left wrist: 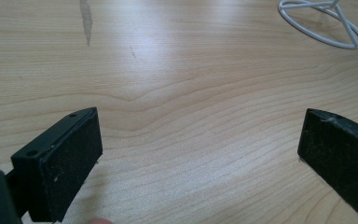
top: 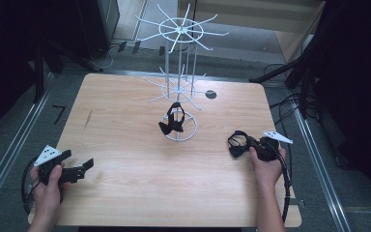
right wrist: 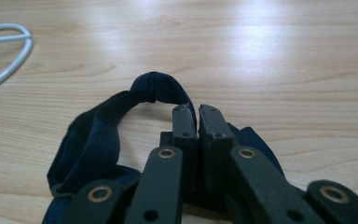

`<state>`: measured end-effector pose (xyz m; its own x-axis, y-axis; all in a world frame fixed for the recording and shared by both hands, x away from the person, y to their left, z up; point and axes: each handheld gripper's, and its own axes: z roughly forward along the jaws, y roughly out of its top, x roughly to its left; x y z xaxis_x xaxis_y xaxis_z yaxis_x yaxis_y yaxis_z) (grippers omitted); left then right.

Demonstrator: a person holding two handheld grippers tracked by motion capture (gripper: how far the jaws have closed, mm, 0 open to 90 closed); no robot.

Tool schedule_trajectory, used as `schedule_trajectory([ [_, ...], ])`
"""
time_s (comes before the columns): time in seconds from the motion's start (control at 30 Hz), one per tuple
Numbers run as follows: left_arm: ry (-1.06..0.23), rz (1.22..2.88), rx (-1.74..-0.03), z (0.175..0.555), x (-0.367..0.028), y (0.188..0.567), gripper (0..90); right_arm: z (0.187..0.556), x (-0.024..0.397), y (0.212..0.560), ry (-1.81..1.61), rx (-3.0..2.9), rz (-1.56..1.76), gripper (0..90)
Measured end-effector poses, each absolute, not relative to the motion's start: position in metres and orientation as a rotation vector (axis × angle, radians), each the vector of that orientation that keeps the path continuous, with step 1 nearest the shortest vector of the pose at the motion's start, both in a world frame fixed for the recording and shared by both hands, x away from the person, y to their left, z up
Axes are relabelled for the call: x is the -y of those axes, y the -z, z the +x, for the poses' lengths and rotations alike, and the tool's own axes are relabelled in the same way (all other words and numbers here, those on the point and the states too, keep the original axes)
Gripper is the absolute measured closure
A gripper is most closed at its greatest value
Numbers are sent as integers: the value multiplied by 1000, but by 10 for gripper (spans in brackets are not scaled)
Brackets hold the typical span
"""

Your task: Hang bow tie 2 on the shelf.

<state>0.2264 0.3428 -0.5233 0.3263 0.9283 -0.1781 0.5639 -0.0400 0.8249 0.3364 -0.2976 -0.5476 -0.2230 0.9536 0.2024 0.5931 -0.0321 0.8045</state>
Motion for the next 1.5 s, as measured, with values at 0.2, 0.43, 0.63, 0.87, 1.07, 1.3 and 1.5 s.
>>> schedule_trajectory([
  [0.2, -527, 1722, -1345, 227, -343, 523, 1, 327, 291, 532, -1203, -1796, 1546, 882],
  [0.43, -526, 1725, -1343, 227, -343, 523, 1, 317, 275, 510, -1240, -1789, 1434, 883],
  [0.63, -528, 1725, -1342, 227, -342, 523, 2, 311, 263, 494, -1275, -1797, 1366, 885],
  [0.87, -526, 1725, -1341, 228, -342, 523, 2, 304, 250, 480, -1316, -1805, 1305, 886],
  [1.07, -526, 1725, -1340, 228, -342, 523, 1, 299, 240, 471, -1346, -1816, 1263, 886],
  [1.3, -525, 1727, -1340, 228, -342, 523, 2, 295, 229, 463, -1384, -1825, 1226, 886],
  [1.5, -524, 1728, -1337, 228, -342, 523, 2, 290, 221, 457, -1413, -1837, 1207, 886],
])
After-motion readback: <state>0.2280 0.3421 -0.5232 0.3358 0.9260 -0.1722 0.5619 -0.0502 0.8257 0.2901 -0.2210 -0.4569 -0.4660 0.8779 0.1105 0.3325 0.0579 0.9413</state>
